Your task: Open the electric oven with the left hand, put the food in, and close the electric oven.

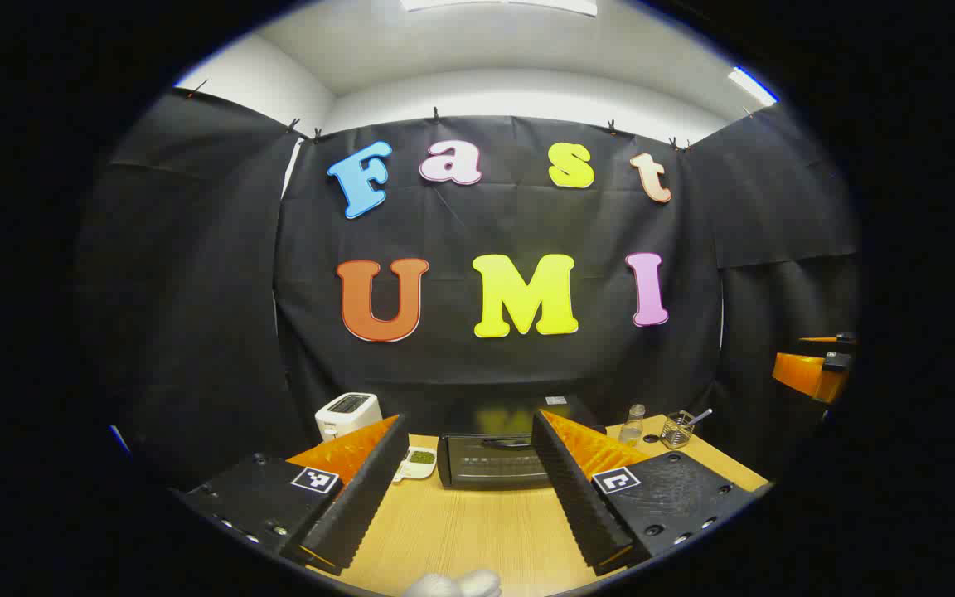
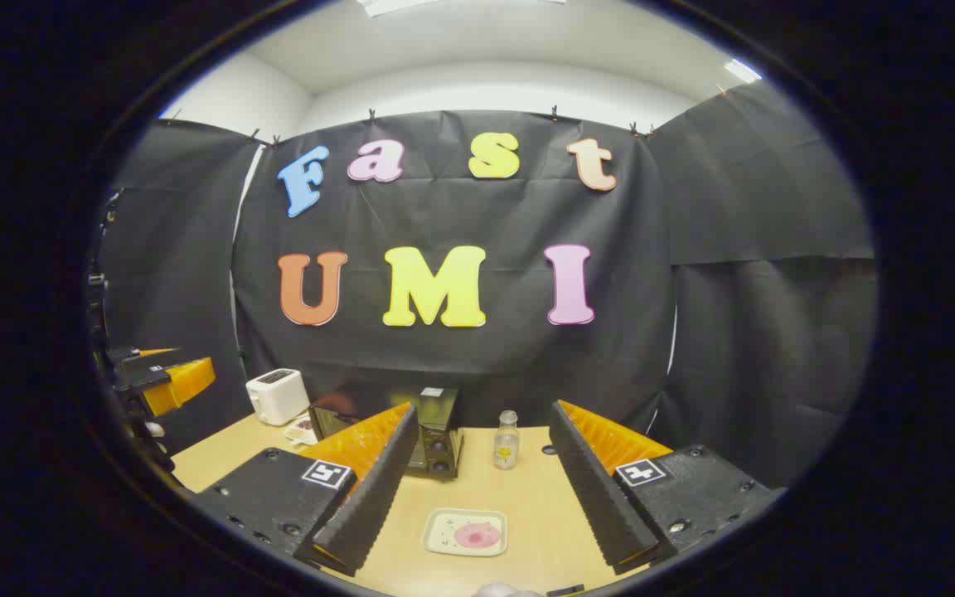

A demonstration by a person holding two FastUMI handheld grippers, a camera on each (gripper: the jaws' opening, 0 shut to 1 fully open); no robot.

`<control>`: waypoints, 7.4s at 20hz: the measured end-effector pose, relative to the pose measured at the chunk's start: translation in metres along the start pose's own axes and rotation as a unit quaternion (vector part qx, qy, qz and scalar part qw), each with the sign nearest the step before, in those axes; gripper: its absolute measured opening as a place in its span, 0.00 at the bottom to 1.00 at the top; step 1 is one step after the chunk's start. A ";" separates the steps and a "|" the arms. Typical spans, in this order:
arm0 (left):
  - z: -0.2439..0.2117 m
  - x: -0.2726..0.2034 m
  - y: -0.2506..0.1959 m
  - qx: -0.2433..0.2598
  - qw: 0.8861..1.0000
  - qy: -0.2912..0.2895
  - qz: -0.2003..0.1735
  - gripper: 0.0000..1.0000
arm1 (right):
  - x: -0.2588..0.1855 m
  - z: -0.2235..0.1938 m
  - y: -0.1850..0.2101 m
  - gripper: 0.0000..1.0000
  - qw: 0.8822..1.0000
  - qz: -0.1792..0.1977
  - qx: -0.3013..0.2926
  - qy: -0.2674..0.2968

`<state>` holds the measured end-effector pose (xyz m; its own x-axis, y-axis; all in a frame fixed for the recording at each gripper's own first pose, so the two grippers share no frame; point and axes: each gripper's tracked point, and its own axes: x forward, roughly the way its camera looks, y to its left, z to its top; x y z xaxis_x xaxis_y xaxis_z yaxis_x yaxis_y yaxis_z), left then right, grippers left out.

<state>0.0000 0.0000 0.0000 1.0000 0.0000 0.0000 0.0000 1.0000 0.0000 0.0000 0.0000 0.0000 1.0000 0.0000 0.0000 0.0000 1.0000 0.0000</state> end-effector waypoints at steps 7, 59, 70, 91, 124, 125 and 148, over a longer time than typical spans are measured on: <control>0.002 -0.011 0.002 0.007 1.000 -0.004 -0.009 0.95 | -0.006 -0.002 0.006 0.96 1.000 0.005 -0.001 0.003; -0.223 0.214 -0.073 0.008 0.987 0.146 -0.060 0.98 | 0.019 -0.045 -0.059 0.96 0.995 -0.011 0.000 0.098; -0.285 0.154 -0.072 0.013 0.977 0.205 -0.052 0.98 | -0.003 -0.065 -0.047 0.96 0.993 -0.005 0.003 0.122; -0.362 0.126 -0.078 0.018 0.956 0.291 -0.038 0.95 | 0.010 -0.131 -0.067 0.96 0.981 -0.012 -0.007 0.192; -0.031 -0.010 -0.007 0.000 0.992 0.083 0.094 0.97 | 0.154 -0.400 -0.048 0.12 0.821 0.082 0.162 0.542; -0.029 -0.009 -0.010 -0.003 0.991 0.085 0.099 0.97 | 0.154 -0.401 -0.048 0.10 0.814 0.080 0.175 0.549; -0.007 -0.037 0.011 0.038 0.994 0.052 0.085 0.97 | 0.132 -0.275 0.045 0.00 0.796 0.120 0.434 0.406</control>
<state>-0.0373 0.0111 -0.0071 0.9804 0.1720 -0.0963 -0.1641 0.9828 0.0847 0.1317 0.0450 -0.2750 0.6423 0.5428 -0.5411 0.1610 0.5947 0.7877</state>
